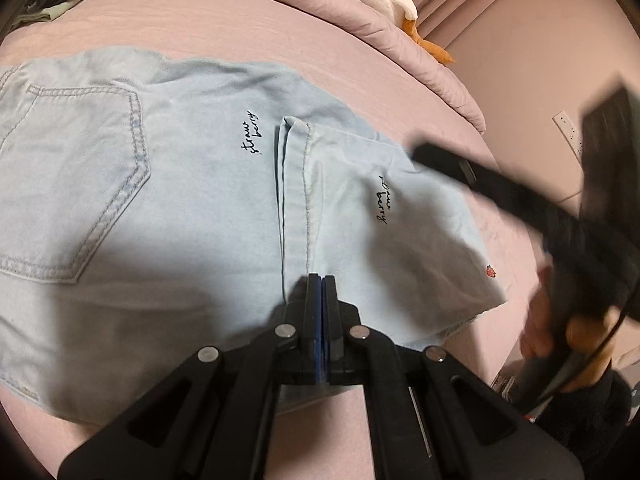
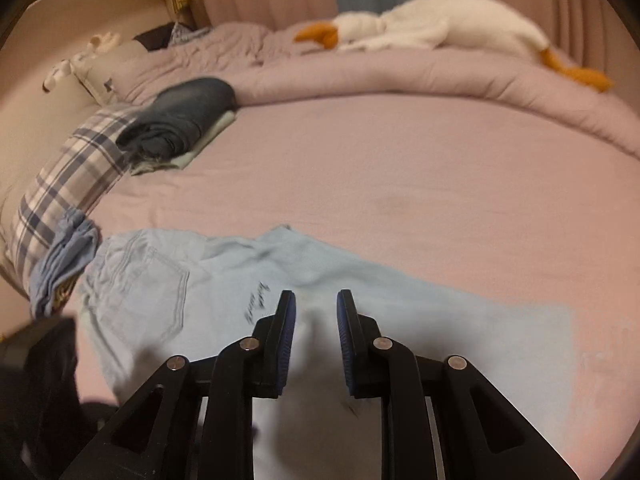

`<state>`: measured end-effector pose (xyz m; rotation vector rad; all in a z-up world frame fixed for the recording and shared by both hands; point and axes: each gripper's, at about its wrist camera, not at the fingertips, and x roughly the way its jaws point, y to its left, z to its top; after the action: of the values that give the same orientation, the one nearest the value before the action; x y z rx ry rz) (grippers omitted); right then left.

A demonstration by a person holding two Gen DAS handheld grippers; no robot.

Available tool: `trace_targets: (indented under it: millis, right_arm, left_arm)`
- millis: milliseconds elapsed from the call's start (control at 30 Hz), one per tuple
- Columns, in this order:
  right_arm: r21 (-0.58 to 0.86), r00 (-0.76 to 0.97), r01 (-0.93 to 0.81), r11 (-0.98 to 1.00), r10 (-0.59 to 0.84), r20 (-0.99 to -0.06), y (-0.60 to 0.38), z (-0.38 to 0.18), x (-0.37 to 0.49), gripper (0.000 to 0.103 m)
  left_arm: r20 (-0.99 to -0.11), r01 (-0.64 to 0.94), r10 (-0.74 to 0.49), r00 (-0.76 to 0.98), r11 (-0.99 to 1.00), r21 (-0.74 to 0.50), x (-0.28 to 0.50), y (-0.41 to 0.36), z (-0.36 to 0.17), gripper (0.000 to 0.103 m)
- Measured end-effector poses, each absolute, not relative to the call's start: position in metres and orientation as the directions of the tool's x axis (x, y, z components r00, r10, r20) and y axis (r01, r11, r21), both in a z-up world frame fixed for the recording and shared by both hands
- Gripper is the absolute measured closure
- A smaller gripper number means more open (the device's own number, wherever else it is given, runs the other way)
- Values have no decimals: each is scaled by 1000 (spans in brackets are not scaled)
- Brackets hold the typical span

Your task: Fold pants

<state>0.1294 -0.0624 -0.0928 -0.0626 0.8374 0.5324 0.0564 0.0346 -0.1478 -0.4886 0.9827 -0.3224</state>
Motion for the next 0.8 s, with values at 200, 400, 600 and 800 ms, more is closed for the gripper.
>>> trace_targets:
  millis: [200, 400, 600, 800]
  right_arm:
    - [-32, 591, -432, 901, 256, -765, -99, -108, 81, 83]
    - [-116, 574, -459, 881, 195, -795, -95, -139, 41, 83]
    - [-79, 573, -455, 887, 224, -788, -90, -121, 37, 83]
    - [-69, 597, -509, 858, 294, -747, -67, -112, 33, 83]
  left_arm:
    - [-718, 41, -459, 524, 855, -517, 52, 35, -147, 100]
    - [-724, 19, -445, 527, 858, -513, 40, 45, -146, 95]
    - [-688, 12, -505, 521, 811, -585, 12, 70, -146, 95]
    - [-650, 1, -508, 565, 788, -615, -21, 93, -130, 53]
